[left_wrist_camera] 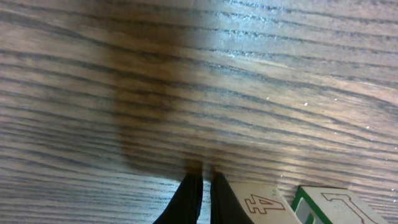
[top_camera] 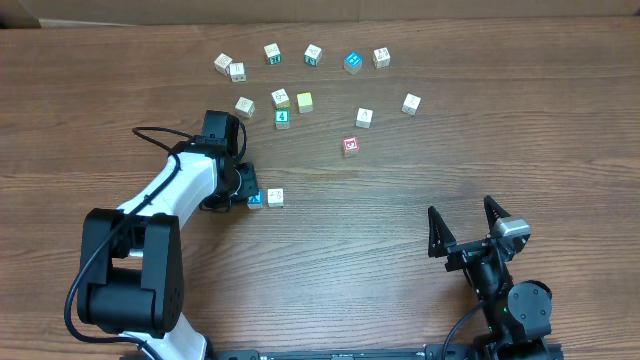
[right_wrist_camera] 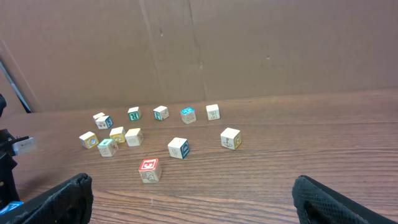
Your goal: Form a horizontal line
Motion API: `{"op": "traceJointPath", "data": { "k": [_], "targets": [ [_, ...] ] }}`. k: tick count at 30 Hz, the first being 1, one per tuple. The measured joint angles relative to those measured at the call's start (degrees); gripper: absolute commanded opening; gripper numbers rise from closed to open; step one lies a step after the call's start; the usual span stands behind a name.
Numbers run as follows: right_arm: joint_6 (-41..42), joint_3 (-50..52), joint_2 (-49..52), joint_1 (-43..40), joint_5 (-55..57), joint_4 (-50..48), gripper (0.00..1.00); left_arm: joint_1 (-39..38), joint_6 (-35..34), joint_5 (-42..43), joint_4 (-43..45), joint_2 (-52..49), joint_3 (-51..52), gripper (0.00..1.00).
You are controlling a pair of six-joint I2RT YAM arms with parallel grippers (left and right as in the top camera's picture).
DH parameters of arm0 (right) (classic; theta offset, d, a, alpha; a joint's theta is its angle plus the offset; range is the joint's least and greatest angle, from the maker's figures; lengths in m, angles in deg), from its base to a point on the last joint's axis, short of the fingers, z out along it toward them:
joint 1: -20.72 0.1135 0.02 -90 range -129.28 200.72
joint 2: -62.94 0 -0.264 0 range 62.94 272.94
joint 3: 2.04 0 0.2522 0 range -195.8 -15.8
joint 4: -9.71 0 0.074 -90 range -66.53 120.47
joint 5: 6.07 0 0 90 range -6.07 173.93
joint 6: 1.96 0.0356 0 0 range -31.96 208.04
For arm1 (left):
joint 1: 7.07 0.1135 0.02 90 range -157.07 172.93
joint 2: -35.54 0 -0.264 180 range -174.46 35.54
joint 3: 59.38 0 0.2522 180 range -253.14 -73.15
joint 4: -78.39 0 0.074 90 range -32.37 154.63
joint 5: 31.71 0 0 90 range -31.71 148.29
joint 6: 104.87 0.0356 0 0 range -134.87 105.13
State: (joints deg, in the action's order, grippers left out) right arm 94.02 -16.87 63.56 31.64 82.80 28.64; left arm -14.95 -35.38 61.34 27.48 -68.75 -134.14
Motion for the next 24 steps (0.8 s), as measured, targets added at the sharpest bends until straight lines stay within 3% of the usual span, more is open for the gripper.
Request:
{"op": "traceJointPath", "data": {
  "k": [24],
  "targets": [
    [0.02, 0.0, 0.0, 0.0, 0.02, -0.02, 1.0, -1.86, 1.07, 0.42, -0.02, 0.0, 0.28, 0.04]
  ]
}}
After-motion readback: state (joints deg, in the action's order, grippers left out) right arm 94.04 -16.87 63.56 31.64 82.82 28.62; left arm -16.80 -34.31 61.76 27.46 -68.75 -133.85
